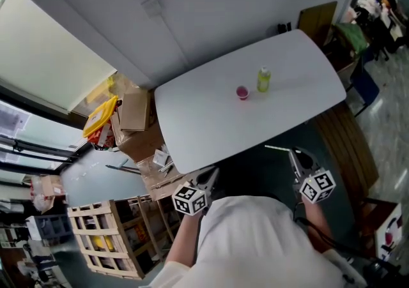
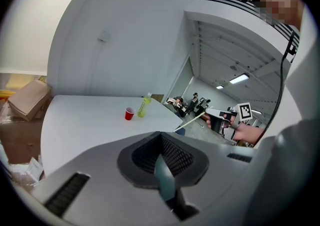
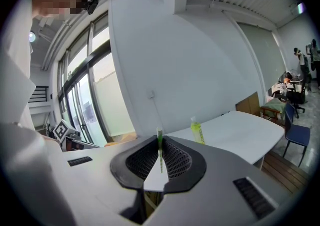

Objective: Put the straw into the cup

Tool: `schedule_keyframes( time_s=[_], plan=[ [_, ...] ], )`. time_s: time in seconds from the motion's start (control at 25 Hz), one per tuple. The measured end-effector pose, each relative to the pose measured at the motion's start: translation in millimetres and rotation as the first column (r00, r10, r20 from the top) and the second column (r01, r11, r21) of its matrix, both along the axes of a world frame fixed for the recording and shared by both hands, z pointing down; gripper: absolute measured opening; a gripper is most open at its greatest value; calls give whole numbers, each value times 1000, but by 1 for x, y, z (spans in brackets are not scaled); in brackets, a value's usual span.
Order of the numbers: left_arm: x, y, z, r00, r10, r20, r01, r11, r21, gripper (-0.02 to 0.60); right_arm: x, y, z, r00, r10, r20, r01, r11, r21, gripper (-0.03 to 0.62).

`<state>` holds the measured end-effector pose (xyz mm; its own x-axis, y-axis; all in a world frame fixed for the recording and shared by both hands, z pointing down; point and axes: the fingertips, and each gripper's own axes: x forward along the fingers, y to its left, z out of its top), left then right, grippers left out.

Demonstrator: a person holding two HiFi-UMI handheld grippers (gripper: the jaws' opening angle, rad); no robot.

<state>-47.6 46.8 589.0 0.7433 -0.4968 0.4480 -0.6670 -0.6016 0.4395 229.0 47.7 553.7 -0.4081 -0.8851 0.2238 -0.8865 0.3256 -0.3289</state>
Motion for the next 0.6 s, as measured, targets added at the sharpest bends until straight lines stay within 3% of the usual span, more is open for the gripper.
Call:
schedule_keyframes(
  time_s=[0.6],
  plan=[
    [-1, -69, 12, 998, 54, -15, -54, 998, -23, 2, -5, -50, 4, 999, 35, -21, -36, 999, -29, 49]
  ],
)
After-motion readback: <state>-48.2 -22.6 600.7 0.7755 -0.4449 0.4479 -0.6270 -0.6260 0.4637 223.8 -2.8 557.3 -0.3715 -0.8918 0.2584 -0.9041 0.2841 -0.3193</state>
